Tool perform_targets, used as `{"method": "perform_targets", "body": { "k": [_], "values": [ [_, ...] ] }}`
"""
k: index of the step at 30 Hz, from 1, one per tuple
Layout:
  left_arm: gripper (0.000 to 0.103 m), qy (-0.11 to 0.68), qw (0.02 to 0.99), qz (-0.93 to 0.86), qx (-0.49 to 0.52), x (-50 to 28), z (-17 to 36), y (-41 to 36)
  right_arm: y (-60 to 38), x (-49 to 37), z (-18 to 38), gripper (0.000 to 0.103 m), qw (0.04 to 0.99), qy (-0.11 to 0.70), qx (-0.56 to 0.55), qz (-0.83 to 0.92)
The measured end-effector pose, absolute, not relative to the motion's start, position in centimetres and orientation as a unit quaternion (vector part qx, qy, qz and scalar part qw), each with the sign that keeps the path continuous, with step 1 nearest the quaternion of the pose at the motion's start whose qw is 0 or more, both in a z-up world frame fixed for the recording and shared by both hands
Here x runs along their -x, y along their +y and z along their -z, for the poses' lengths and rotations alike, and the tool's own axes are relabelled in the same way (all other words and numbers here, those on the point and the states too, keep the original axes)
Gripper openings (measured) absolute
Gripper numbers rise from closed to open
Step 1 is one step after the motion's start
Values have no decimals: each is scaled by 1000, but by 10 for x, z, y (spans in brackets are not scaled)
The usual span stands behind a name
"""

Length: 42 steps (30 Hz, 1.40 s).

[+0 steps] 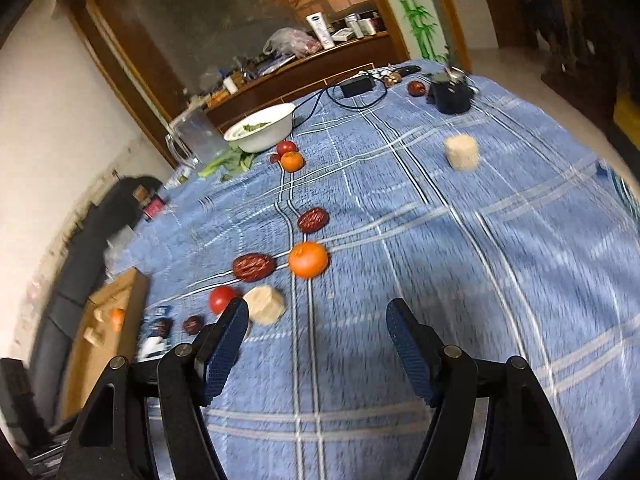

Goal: Organize fruits
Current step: 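Return both tools to the table and grasp an orange with the right tool, then grasp a large red date with the left tool, then carry the date and orange into the tray and open both tools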

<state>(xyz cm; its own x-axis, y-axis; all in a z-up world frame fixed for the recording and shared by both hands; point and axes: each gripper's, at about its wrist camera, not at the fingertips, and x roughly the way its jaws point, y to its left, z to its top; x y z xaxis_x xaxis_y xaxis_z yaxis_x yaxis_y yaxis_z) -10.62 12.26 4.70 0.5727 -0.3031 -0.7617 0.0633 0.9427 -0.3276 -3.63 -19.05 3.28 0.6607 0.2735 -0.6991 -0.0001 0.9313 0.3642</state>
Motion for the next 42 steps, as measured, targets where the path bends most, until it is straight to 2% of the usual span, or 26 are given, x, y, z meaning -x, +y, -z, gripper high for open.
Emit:
{"method": "perform_targets", "body": {
  "k": [7, 12, 14, 17, 21, 28, 35, 40, 42],
  "values": [
    [80, 451, 878, 124, 103, 97, -54, 102, -169, -8, -16, 75, 895, 423, -116, -76],
    [80, 441, 882, 129, 103, 70, -66, 96, -158, -21, -8, 69, 896, 425, -101, -81],
    [73, 442, 881, 129, 109, 60, -66, 94, -155, -24, -5, 67, 896, 427, -95, -81],
    [66, 453, 874, 132, 115, 41, -63, 89, -153, -28, 1, 58, 895, 430, -86, -81],
    [66, 467, 866, 136, 119, 21, -60, 76, -155, -30, 4, 39, 893, 432, -90, -86],
    [66, 495, 855, 127, 92, -22, -42, 41, -167, -22, -1, 37, 902, 421, -82, -52],
    [66, 509, 851, 129, 27, -56, -22, 7, -213, -23, 3, 37, 888, 425, -171, -31],
    [66, 508, 849, 144, -9, -66, -15, -9, -218, -24, 3, 37, 887, 424, -181, -26],
    [55, 502, 852, 146, -31, -64, -14, -15, -216, -24, 2, 37, 888, 423, -178, -26]
  ]
}}
